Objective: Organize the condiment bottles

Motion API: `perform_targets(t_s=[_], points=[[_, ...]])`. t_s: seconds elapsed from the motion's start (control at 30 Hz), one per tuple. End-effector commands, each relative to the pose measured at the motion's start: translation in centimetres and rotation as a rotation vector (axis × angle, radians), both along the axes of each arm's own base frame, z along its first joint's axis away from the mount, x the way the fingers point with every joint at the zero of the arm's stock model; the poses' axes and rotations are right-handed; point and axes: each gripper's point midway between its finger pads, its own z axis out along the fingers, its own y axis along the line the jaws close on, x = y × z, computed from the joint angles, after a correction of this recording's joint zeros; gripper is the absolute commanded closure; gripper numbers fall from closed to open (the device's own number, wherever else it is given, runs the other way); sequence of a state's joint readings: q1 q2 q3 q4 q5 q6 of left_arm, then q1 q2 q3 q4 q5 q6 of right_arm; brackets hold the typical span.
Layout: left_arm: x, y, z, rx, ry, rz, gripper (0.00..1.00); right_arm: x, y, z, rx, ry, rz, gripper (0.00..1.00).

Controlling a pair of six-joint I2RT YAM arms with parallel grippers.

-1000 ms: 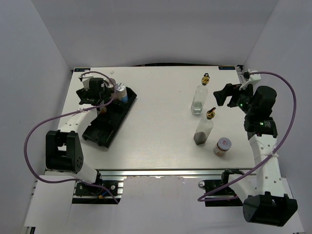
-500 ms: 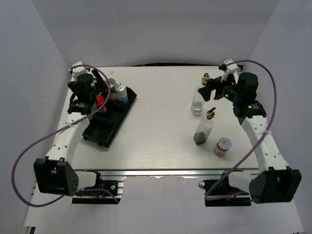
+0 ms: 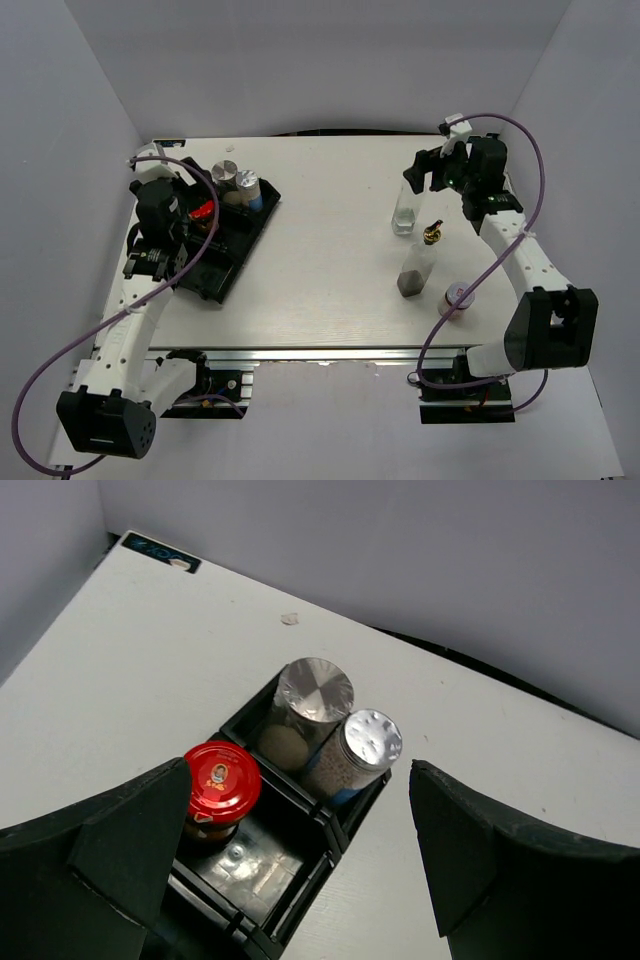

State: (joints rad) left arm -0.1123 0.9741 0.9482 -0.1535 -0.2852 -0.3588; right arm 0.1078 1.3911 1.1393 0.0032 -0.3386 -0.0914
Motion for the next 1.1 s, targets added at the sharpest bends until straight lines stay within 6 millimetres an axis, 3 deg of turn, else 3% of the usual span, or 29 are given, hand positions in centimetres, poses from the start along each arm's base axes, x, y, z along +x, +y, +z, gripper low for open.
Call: perform_targets(t_s=[0.0, 0.17, 0.27, 0.3, 0.37, 0.4, 0.57, 0.63, 0.67, 0.8, 0.83, 0.87, 0.9, 1.07], points=[[0.1, -2.1, 0.7, 0.025, -0.044, -0.138, 0.02, 1.6, 1.6, 3.6, -0.007, -0.163, 0.091, 0.16], [0.7, -4.0, -1.0, 0.045, -0.012, -0.252, 0.02, 3.4, 1.4, 2.1, -0.017, -0.140, 0.065, 0.29], [1.1, -4.9, -1.2, 0.052, -0.013, -0.307, 0.02, 3.7, 1.4, 1.3, -0.024, -0.133, 0.075, 0.51], [0.9, -6.4, -0.9, 0.059, -0.030, -0.395, 0.02, 3.7, 1.6, 1.2, -0.025, -0.136, 0.082, 0.63], [1.0, -8.4, -1.4, 0.062, -0.028, -0.514, 0.02, 3.6, 1.9, 1.2, -0.020, -0.142, 0.101, 0.76], [0.6, -10.3, -1.0, 0.051, -0.060, -0.632, 0.02, 3.5, 2.0, 1.4, -0.015, -0.145, 0.106, 0.80], [0.1, -16.1, -2.5, 0.044, -0.092, -0.915, 0.02, 2.6, 3.8, 3.6, 0.028, -0.162, 0.194, 1.00], [-0.3, -18.7, -3.4, 0.108, -0.078, -0.998, 0.02, 1.9, 4.6, 4.3, 0.033, -0.152, 0.223, 1.00], [-0.3, -19.8, -5.1, 0.127, -0.024, -1.035, 0.02, 1.4, 5.6, 4.7, 0.033, -0.150, 0.246, 1.00], [-1.1, -25.0, -5.5, 0.220, -0.077, -1.197, 0.02, -0.1, 8.4, 6.6, 0.031, -0.119, 0.294, 1.00], [-1.4, -25.9, -5.5, 0.245, -0.108, -1.240, 0.02, -0.6, 9.0, 6.2, 0.033, -0.084, 0.310, 1.00], [-2.5, -27.5, -5.1, 0.244, -0.156, -1.320, 0.02, -1.6, 10.3, 6.5, 0.045, -0.074, 0.352, 1.00], [-2.5, -28.3, -5.8, 0.245, -0.155, -1.354, 0.02, -2.1, 11.0, 6.7, 0.054, -0.064, 0.375, 1.00], [-2.3, -32.0, -5.4, 0.189, -0.182, -1.432, 0.02, -5.8, 15.1, 7.6, 0.091, 0.000, 0.520, 1.00]])
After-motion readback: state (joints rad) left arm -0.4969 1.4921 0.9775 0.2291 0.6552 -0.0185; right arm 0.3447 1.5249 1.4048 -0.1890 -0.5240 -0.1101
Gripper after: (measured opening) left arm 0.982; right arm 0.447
